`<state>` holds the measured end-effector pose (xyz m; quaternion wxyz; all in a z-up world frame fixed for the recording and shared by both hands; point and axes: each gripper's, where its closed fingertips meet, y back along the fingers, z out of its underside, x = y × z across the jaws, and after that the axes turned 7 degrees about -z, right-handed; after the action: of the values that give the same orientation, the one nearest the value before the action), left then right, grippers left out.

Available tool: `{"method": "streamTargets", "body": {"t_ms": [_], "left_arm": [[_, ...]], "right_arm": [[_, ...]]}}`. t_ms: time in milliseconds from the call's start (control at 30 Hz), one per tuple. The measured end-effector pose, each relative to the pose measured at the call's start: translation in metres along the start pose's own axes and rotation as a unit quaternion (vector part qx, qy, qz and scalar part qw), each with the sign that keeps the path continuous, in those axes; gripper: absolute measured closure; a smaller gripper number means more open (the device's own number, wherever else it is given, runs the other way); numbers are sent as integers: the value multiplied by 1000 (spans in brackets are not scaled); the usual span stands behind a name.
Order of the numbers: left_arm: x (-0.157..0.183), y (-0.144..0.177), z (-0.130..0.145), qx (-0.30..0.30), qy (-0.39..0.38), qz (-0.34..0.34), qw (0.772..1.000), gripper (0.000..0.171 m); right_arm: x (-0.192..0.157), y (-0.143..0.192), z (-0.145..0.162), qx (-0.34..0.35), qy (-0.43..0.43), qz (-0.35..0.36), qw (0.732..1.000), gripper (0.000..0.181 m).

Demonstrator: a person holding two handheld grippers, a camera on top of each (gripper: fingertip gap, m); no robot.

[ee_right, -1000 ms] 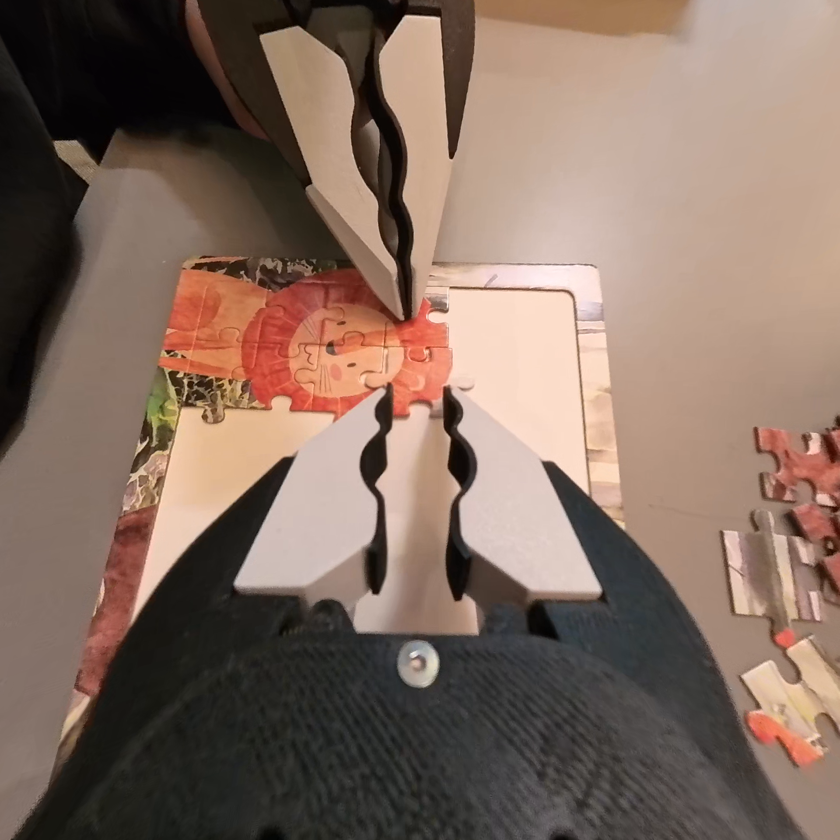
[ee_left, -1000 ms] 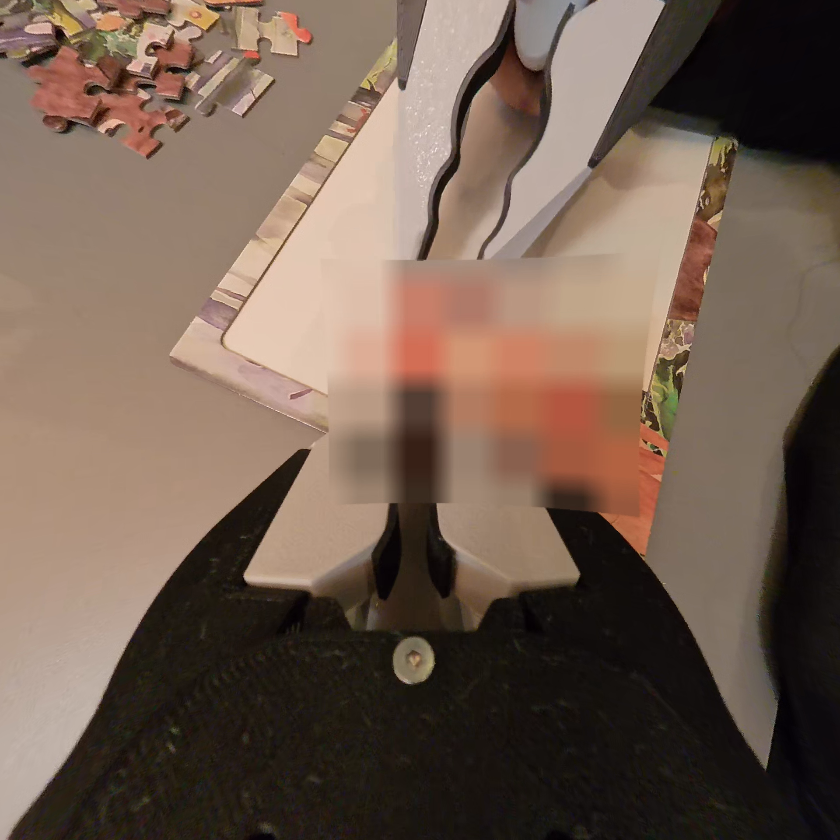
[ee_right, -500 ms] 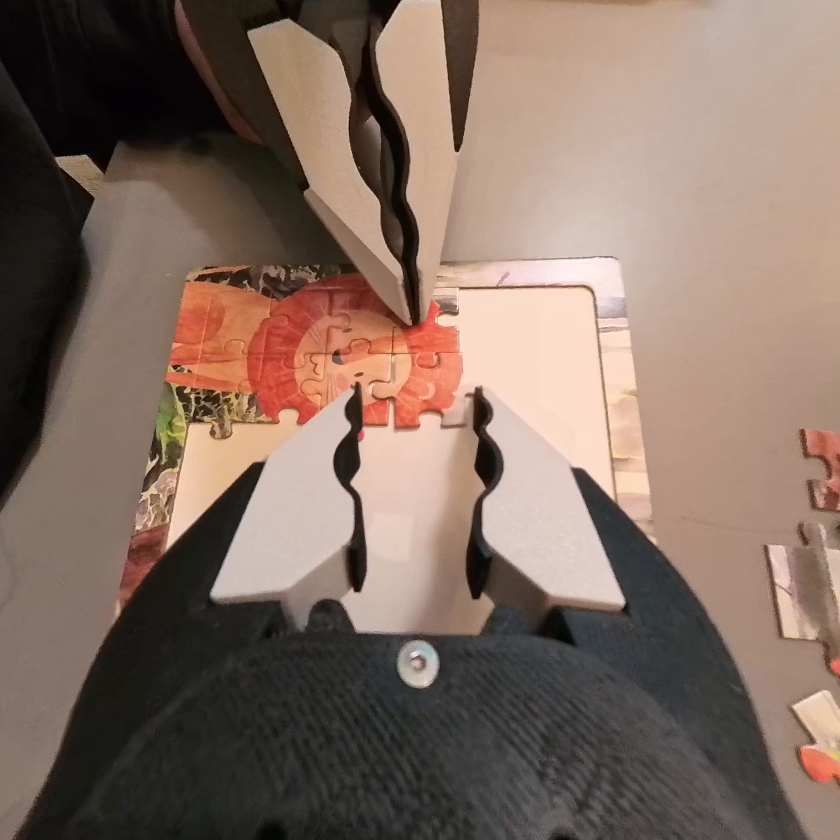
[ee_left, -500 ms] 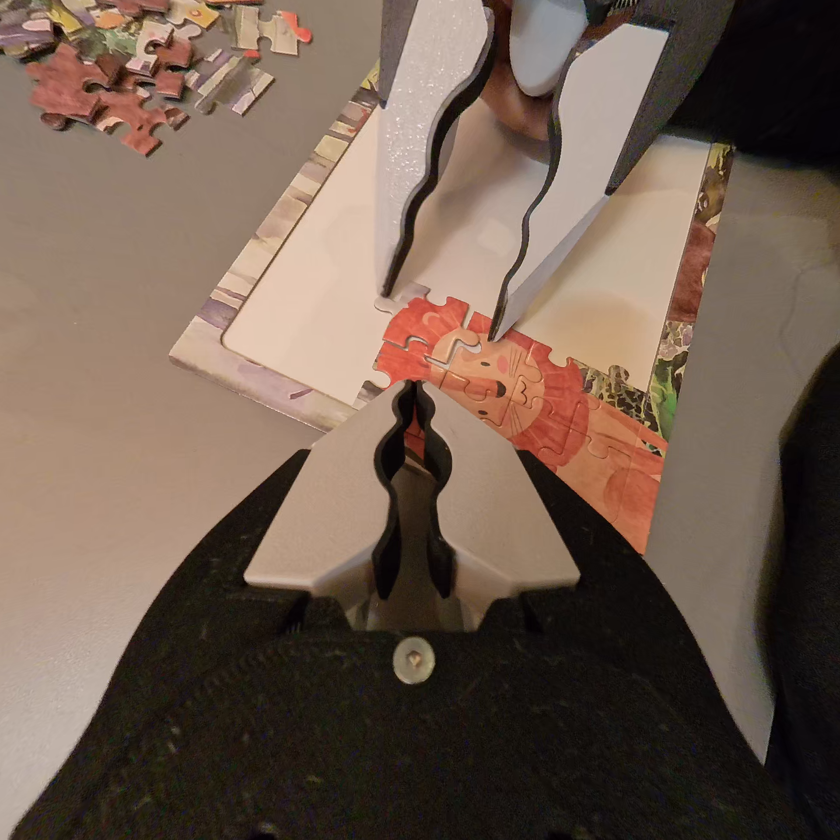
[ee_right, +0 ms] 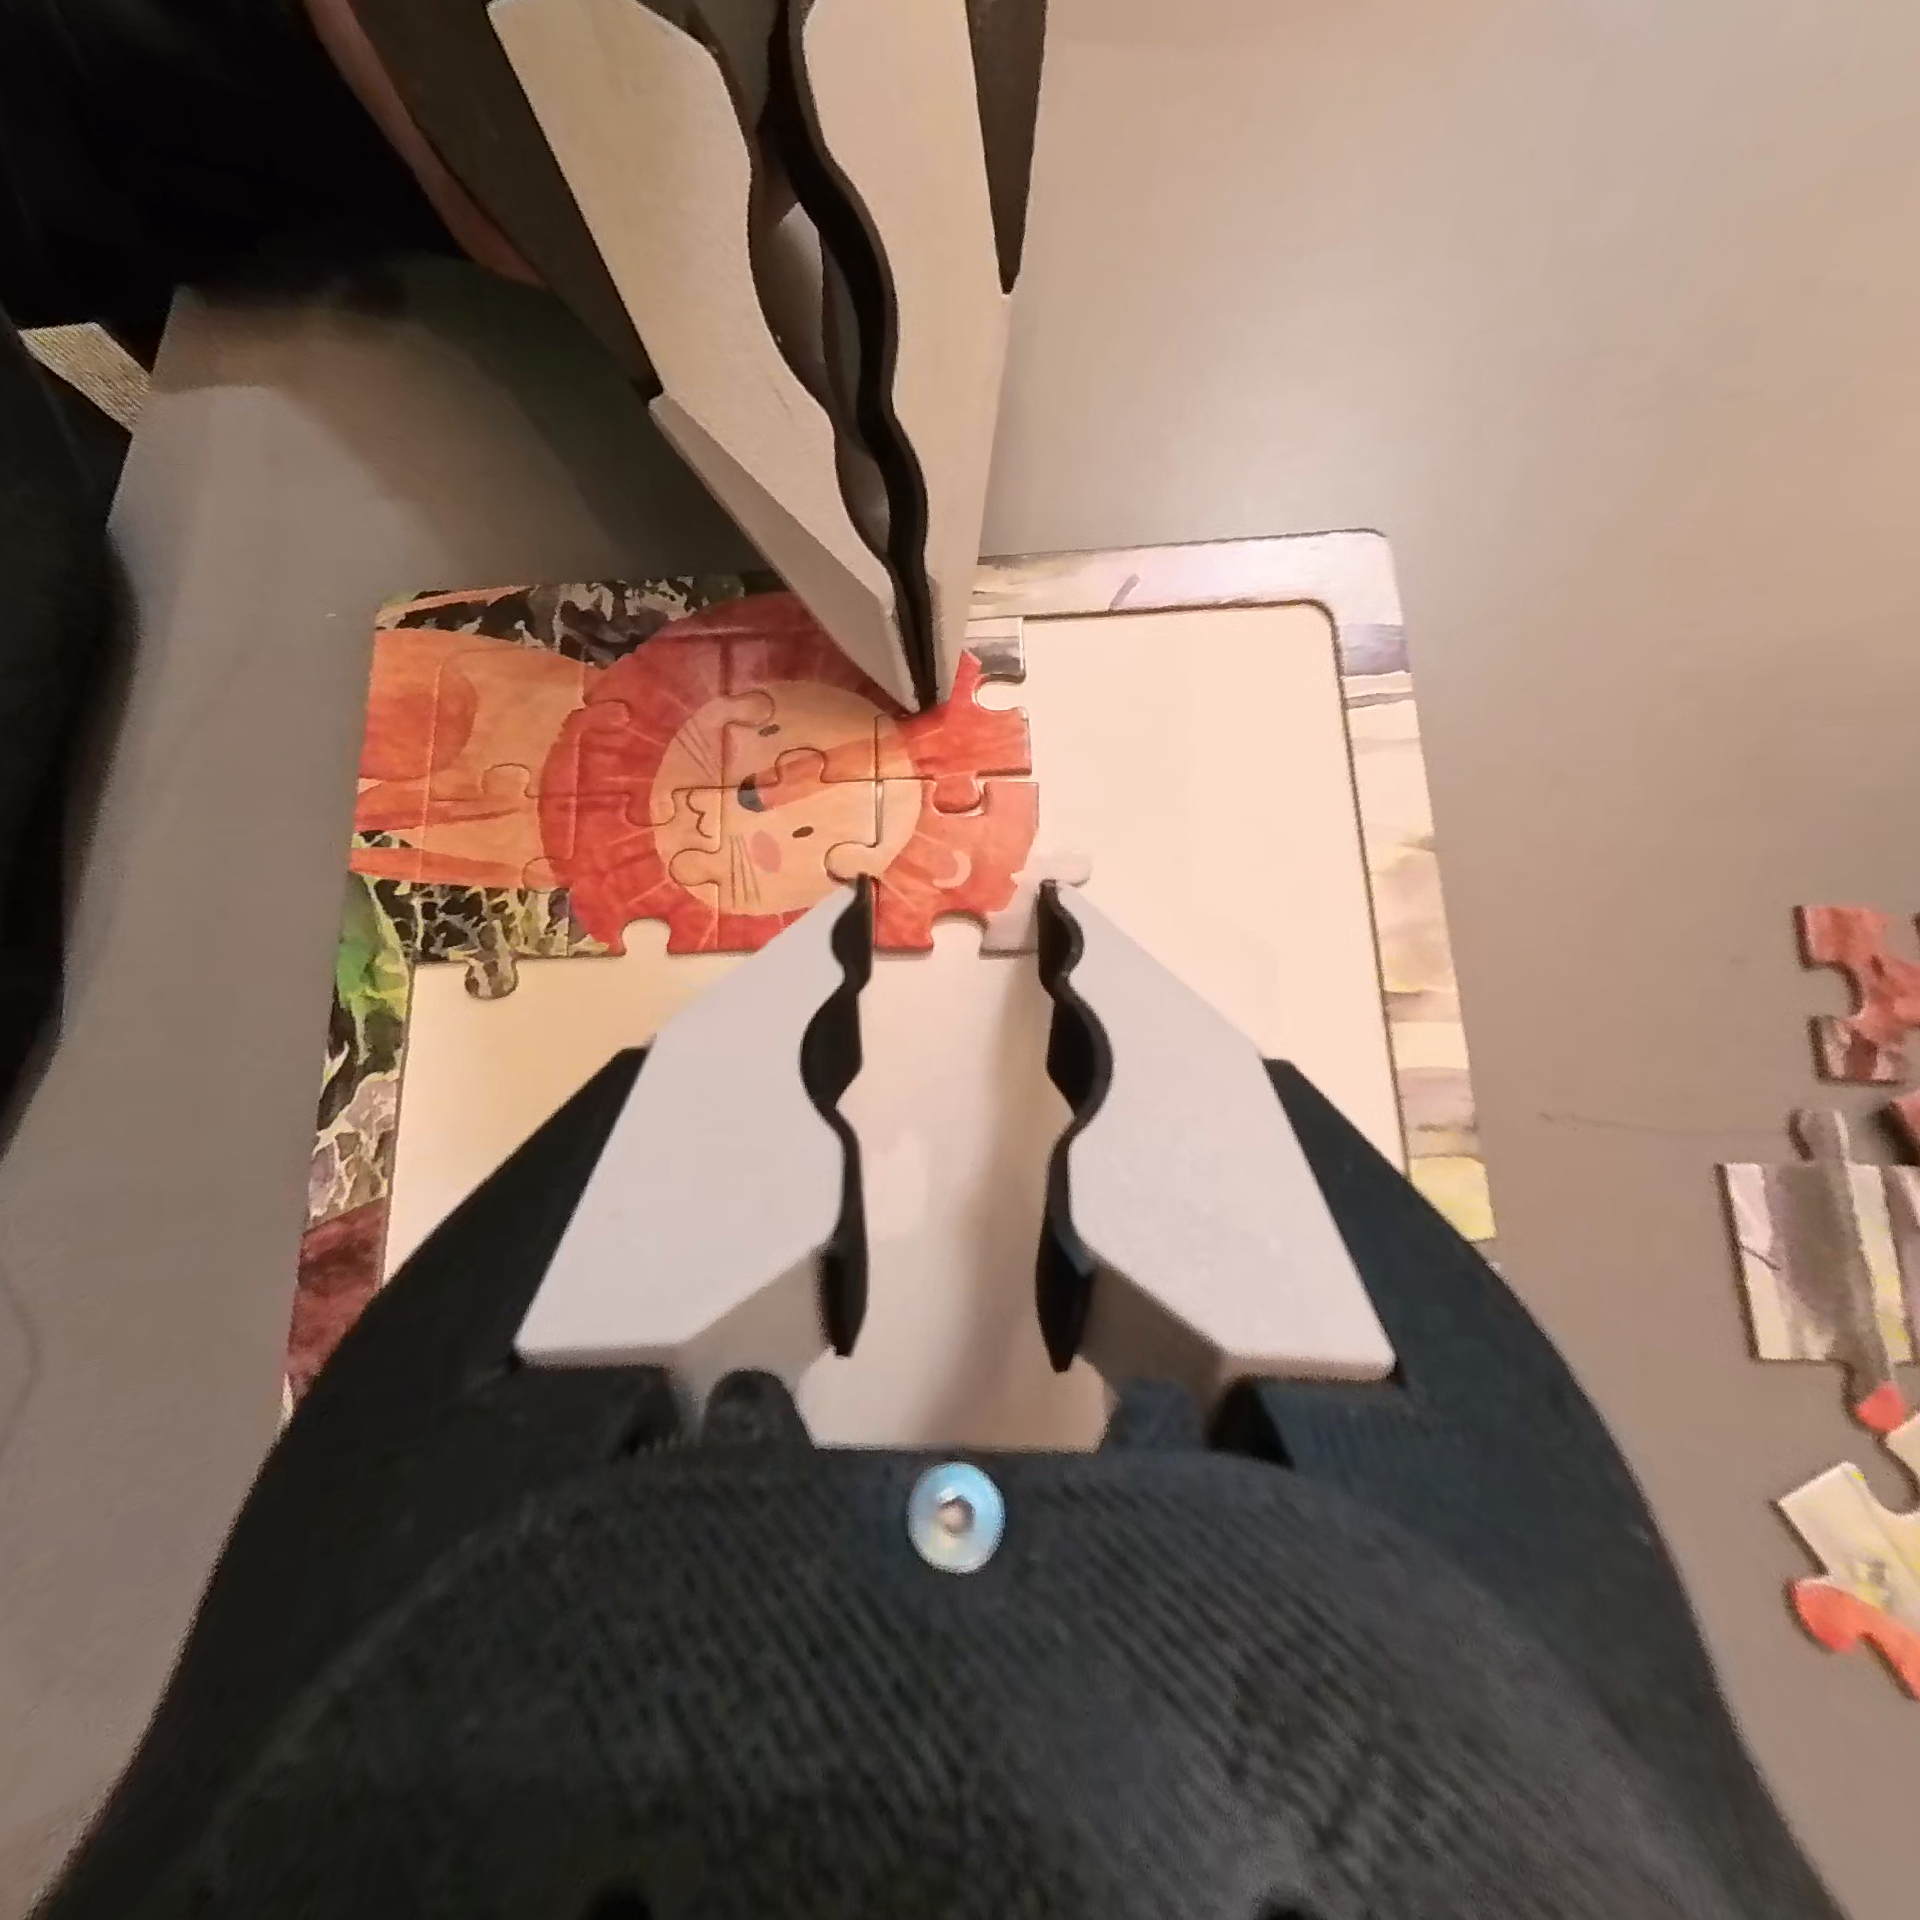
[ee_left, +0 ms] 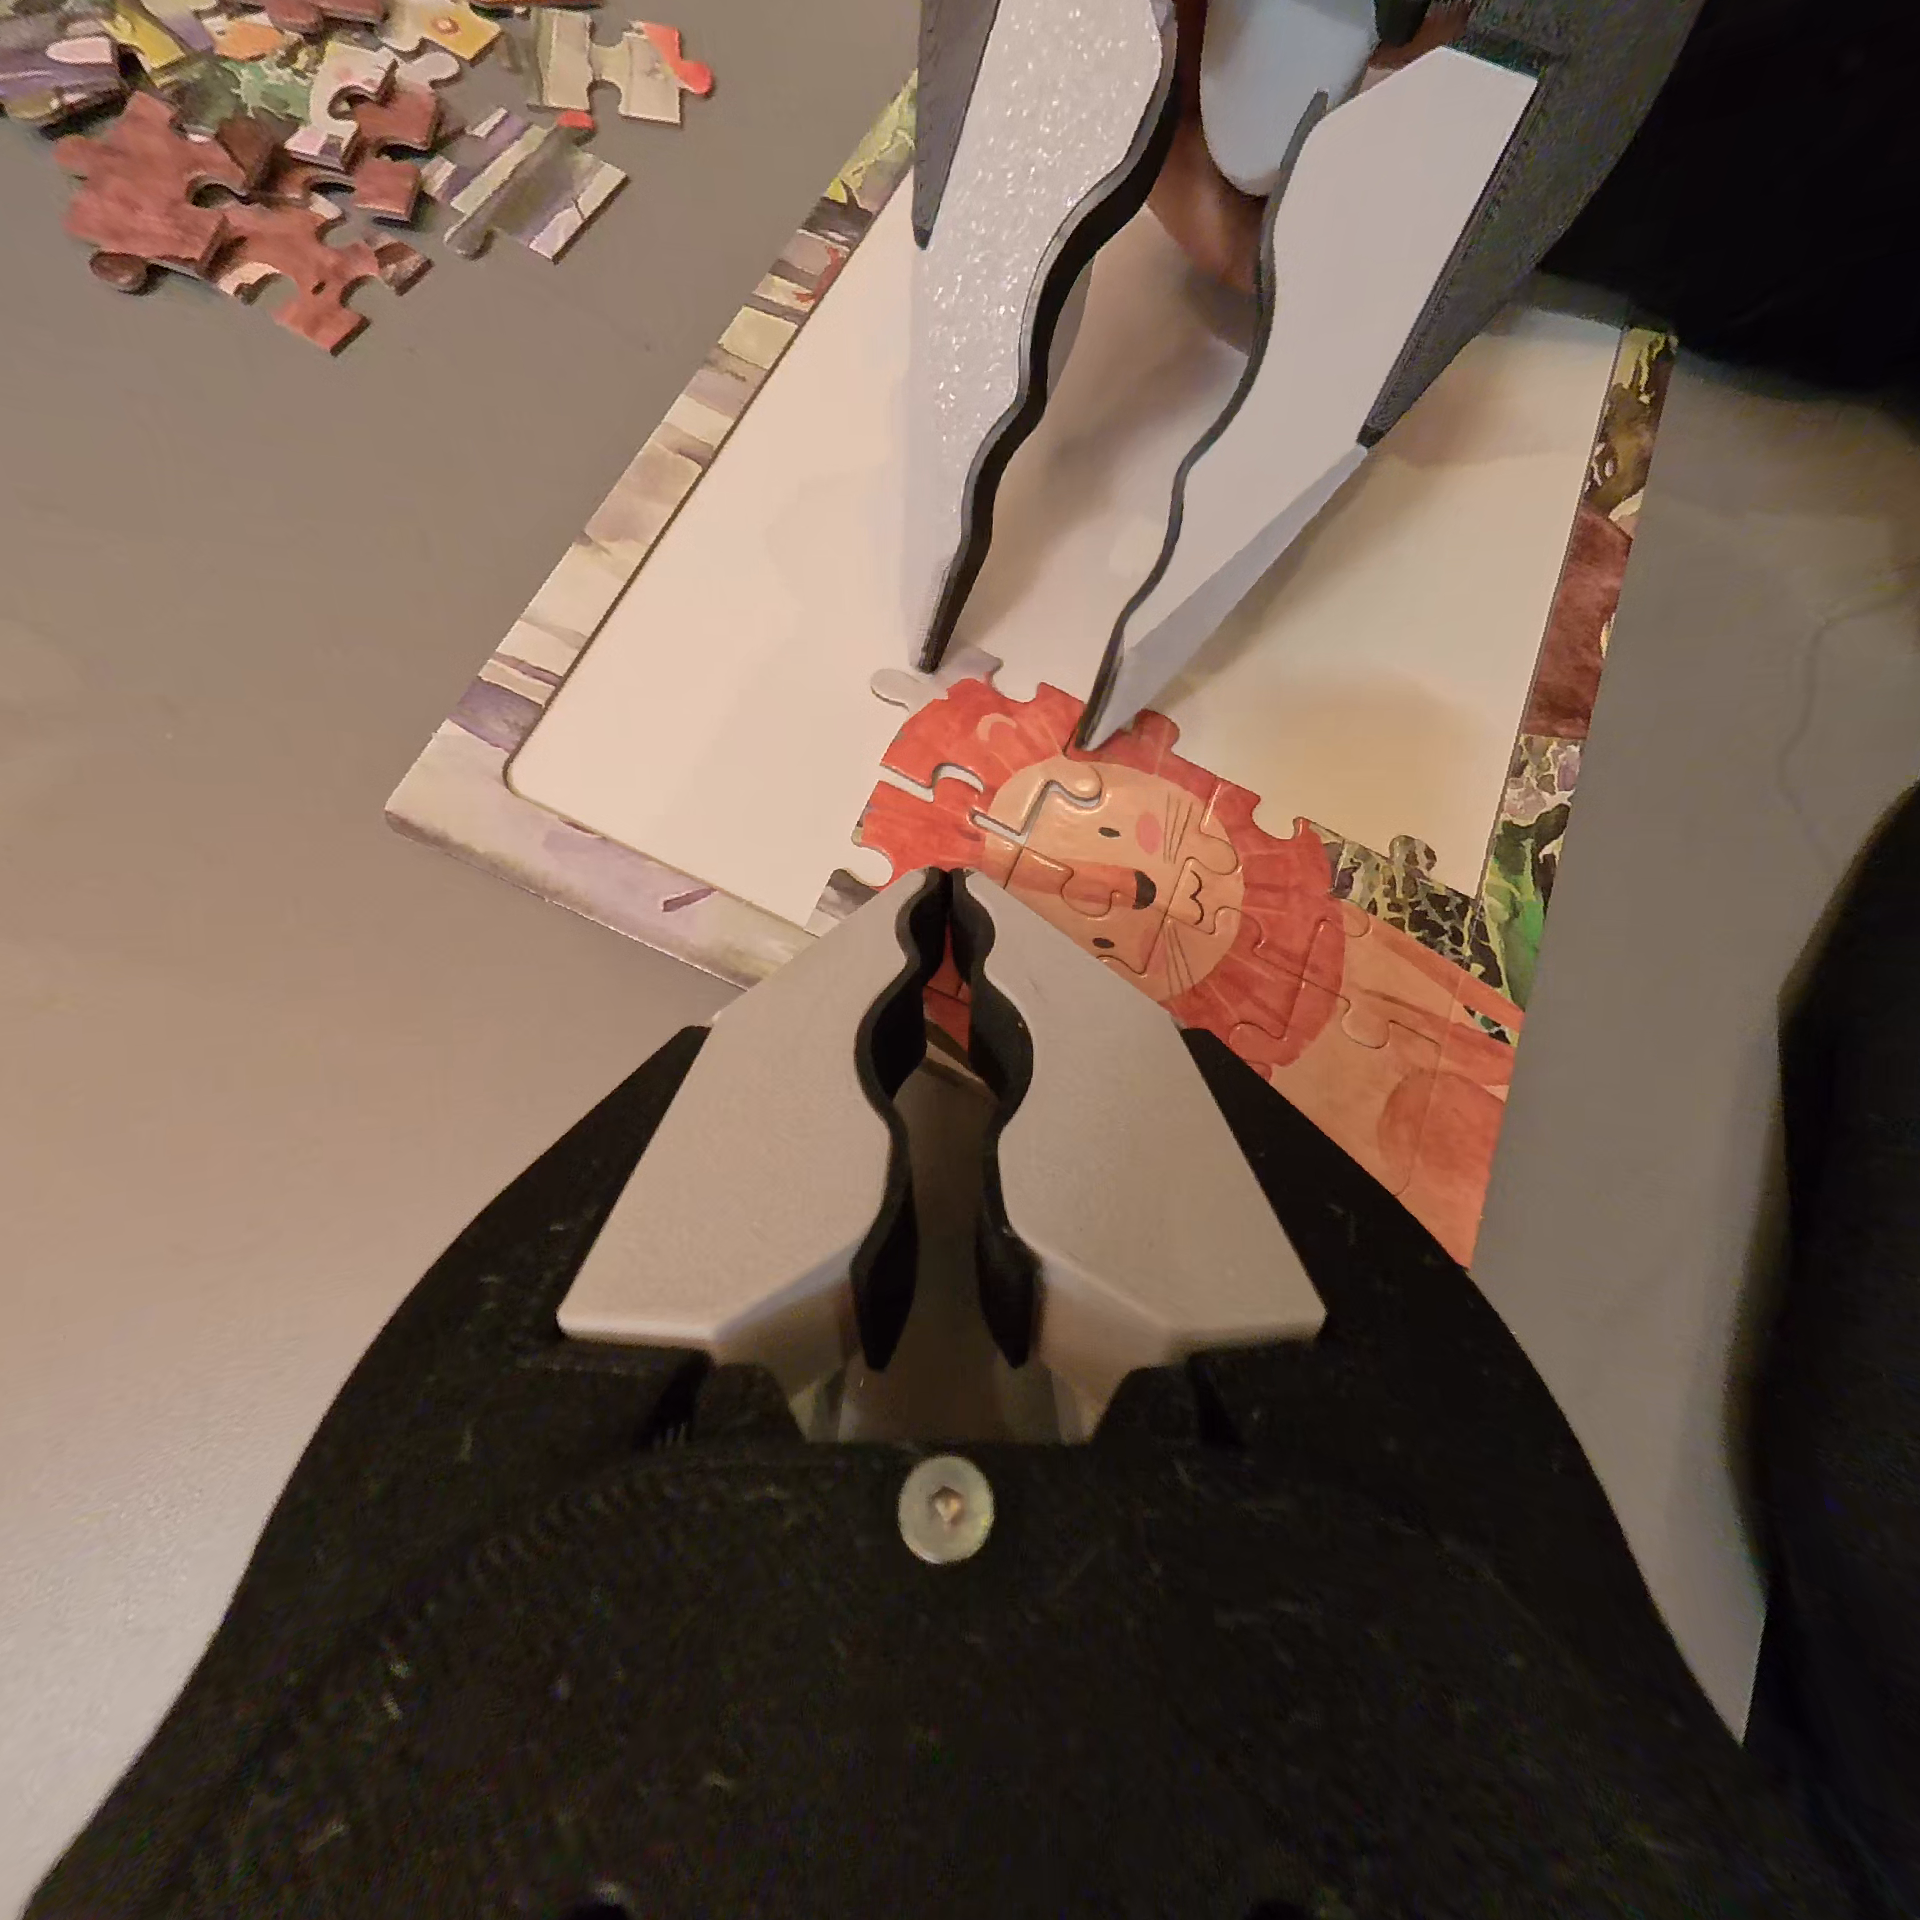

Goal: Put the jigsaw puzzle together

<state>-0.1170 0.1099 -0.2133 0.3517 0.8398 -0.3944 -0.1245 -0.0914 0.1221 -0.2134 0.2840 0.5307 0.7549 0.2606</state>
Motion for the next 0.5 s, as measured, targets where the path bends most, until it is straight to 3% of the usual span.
{"method": "streamTargets", "body": {"t_ms": [500], "left_arm": [[0, 0, 0, 0, 0, 0, 1000, 171]], "right_arm": [[2, 5, -8, 13, 8, 18, 1000, 152]]}}
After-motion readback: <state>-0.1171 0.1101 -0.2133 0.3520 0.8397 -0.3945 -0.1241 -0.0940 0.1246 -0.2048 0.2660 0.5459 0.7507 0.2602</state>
